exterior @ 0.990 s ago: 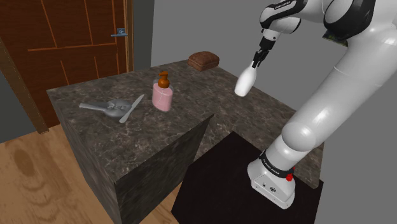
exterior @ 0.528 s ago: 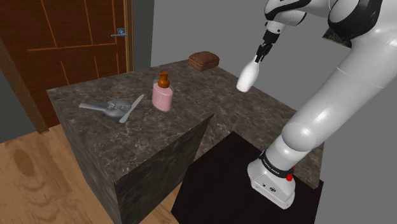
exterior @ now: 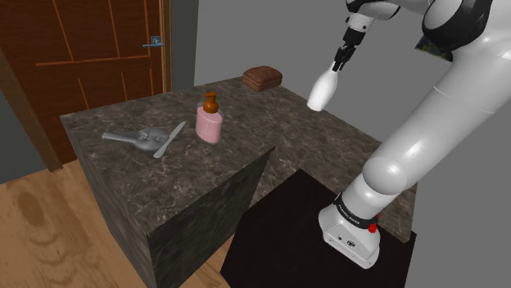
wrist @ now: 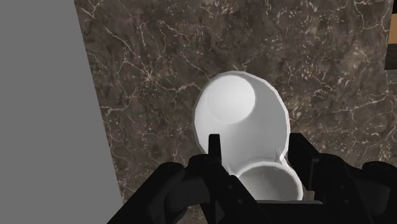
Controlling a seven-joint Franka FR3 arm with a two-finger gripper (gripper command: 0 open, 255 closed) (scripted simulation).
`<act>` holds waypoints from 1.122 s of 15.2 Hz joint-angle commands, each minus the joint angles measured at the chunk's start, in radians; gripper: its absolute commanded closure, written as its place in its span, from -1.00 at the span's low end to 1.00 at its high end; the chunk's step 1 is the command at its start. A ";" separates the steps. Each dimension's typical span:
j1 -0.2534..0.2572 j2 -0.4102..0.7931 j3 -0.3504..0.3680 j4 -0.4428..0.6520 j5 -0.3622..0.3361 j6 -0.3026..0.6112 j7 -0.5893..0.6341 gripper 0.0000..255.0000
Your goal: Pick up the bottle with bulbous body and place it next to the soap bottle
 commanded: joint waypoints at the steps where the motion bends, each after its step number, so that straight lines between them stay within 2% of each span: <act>1: 0.000 -0.004 0.000 0.022 -0.002 -0.025 0.001 1.00; 17: -0.012 0.042 -0.009 0.286 0.025 -0.252 -0.019 1.00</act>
